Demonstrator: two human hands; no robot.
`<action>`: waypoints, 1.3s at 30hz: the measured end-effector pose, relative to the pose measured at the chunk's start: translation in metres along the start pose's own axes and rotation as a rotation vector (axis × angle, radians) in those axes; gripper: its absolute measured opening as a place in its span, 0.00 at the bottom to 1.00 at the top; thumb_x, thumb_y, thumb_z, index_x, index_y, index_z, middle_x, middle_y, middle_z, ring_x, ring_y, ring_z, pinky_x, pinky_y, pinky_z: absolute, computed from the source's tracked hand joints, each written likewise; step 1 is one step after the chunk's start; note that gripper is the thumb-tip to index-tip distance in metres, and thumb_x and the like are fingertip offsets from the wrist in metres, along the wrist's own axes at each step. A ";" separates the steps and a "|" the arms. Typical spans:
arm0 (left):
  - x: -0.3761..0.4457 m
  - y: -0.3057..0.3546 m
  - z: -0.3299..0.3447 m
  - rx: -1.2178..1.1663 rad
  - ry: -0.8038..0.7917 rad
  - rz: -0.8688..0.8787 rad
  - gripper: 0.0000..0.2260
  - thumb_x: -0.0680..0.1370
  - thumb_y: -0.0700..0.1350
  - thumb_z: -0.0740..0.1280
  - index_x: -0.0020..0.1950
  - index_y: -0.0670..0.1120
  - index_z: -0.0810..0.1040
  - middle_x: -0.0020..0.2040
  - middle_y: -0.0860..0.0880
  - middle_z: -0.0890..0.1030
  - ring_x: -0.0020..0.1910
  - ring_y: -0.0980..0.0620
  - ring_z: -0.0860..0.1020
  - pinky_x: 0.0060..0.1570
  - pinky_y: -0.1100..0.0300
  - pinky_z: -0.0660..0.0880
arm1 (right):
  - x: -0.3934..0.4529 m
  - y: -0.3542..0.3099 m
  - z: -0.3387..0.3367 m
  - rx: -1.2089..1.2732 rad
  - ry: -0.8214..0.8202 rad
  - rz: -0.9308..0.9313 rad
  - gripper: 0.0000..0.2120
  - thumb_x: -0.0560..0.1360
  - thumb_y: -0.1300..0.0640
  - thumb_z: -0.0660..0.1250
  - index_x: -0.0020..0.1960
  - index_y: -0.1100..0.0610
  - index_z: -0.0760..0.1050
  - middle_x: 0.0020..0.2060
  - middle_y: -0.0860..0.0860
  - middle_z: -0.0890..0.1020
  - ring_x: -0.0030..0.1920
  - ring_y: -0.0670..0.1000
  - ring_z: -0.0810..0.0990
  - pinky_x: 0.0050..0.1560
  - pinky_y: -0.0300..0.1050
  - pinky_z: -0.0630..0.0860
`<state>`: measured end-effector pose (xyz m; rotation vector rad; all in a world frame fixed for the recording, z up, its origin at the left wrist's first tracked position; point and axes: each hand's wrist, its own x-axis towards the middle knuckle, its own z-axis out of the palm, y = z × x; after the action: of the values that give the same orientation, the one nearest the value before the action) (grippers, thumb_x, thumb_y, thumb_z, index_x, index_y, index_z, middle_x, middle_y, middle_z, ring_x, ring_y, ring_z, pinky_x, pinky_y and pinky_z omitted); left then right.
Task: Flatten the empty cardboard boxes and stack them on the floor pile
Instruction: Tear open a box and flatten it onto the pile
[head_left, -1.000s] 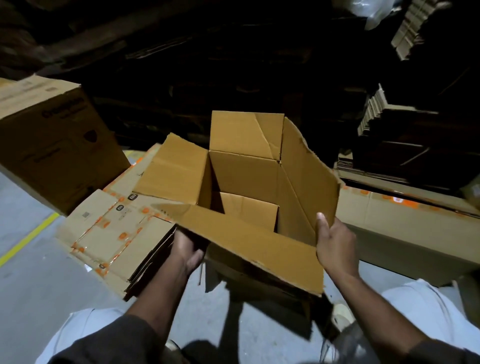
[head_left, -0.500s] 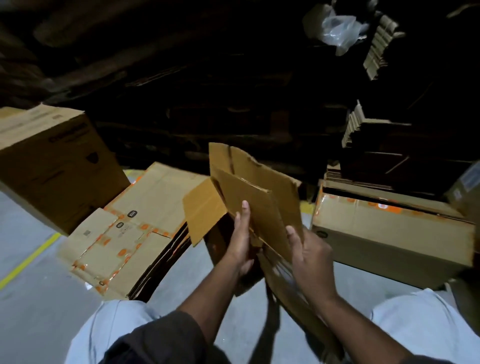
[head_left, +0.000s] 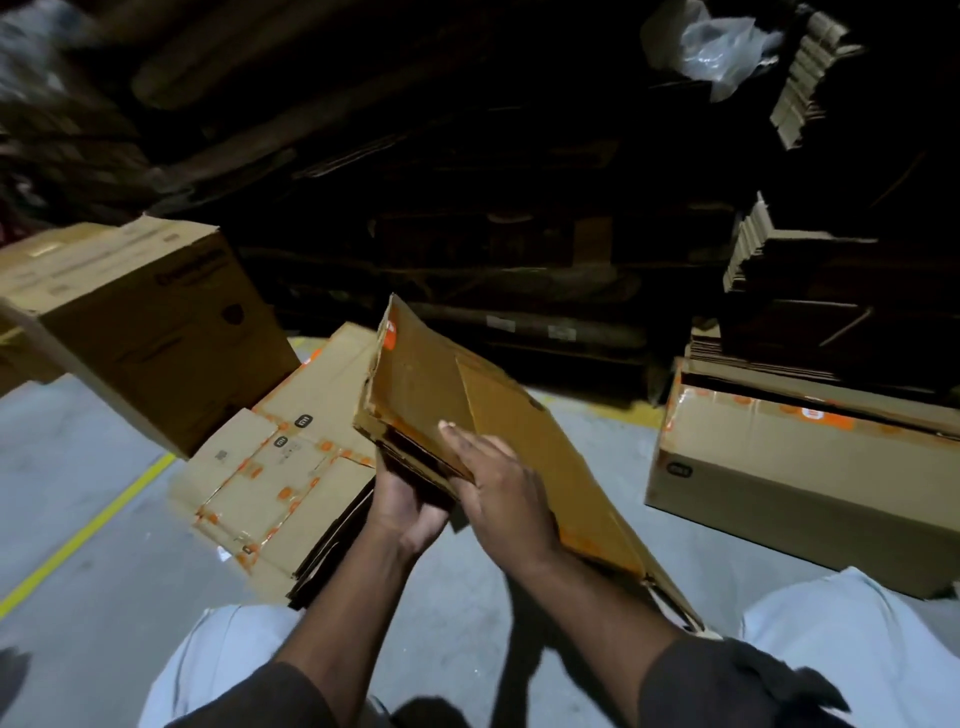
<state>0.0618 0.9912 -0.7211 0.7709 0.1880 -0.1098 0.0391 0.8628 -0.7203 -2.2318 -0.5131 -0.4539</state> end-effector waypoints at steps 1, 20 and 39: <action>-0.010 0.002 -0.003 -0.013 -0.023 0.033 0.25 0.81 0.62 0.59 0.56 0.44 0.83 0.53 0.44 0.83 0.58 0.44 0.79 0.61 0.51 0.77 | 0.002 -0.001 0.008 0.006 -0.020 0.007 0.29 0.77 0.59 0.70 0.76 0.50 0.68 0.68 0.44 0.77 0.65 0.45 0.74 0.59 0.41 0.77; -0.021 0.050 -0.001 0.111 0.562 0.196 0.02 0.80 0.40 0.62 0.50 0.45 0.74 0.48 0.46 0.79 0.45 0.49 0.78 0.33 0.62 0.77 | -0.072 0.072 0.000 -0.316 -0.392 0.456 0.40 0.76 0.64 0.66 0.81 0.46 0.52 0.75 0.44 0.67 0.68 0.50 0.72 0.65 0.44 0.72; -0.012 0.076 -0.023 0.022 0.527 0.219 0.20 0.80 0.42 0.68 0.71 0.40 0.70 0.65 0.37 0.79 0.61 0.38 0.80 0.58 0.38 0.78 | 0.030 -0.001 0.021 -0.358 -0.102 0.022 0.42 0.55 0.78 0.75 0.67 0.57 0.78 0.62 0.53 0.82 0.63 0.57 0.81 0.55 0.52 0.82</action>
<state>0.0595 1.0614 -0.6830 0.8264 0.6004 0.3039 0.0680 0.8858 -0.7189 -2.6130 -0.4897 -0.4497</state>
